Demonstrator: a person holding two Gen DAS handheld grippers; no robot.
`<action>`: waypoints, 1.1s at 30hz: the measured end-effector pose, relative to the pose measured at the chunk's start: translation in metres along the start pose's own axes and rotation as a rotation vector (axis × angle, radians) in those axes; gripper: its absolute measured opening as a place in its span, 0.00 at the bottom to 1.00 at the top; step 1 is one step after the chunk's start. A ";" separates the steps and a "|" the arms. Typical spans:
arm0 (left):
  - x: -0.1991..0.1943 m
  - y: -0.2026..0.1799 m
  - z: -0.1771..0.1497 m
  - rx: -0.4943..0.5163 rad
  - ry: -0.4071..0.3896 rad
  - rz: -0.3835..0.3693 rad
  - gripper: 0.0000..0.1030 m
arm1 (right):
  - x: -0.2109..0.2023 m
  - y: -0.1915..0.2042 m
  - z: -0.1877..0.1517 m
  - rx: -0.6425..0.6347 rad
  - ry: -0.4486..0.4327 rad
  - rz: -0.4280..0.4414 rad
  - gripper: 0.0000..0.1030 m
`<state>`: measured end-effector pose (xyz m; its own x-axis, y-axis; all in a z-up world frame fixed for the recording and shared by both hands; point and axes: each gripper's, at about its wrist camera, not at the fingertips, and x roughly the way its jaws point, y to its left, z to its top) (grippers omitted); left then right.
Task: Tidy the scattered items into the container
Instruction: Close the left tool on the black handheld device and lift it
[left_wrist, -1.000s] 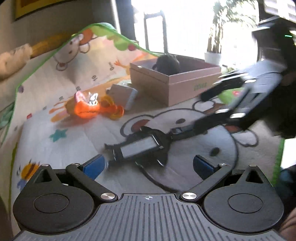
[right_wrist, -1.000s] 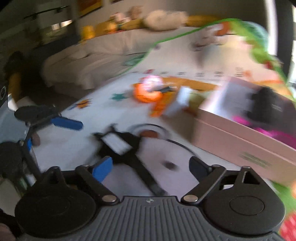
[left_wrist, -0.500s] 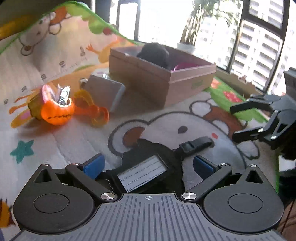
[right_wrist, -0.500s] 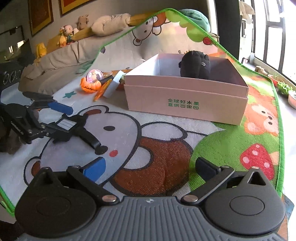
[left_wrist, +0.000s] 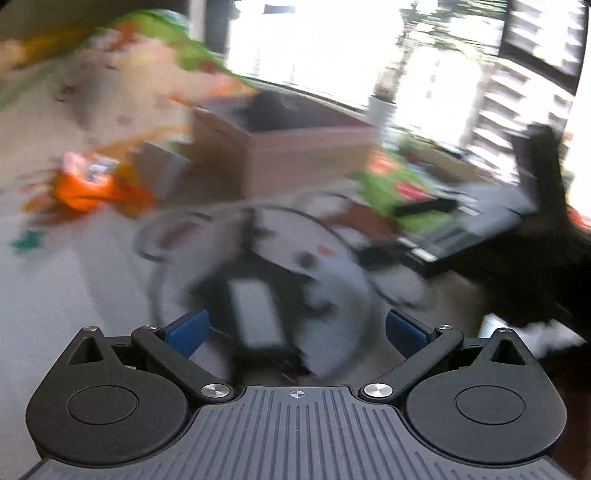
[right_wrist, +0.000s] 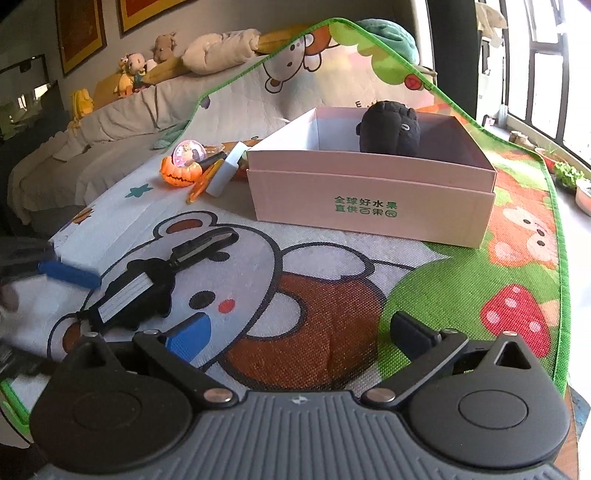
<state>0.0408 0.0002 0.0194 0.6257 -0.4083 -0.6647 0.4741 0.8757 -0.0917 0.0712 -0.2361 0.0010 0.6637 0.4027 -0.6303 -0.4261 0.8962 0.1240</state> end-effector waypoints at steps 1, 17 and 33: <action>0.003 -0.001 0.002 -0.015 -0.005 0.043 1.00 | 0.000 0.000 0.000 0.000 -0.002 -0.001 1.00; 0.023 -0.007 0.001 0.011 -0.010 0.147 0.77 | -0.004 0.004 0.011 -0.001 0.000 0.010 1.00; -0.023 0.043 -0.028 -0.199 -0.154 0.289 0.90 | 0.127 0.113 0.163 -0.288 0.143 -0.078 0.49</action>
<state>0.0294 0.0543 0.0099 0.8090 -0.1582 -0.5662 0.1448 0.9871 -0.0689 0.2078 -0.0530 0.0603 0.6164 0.2865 -0.7334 -0.5477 0.8252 -0.1380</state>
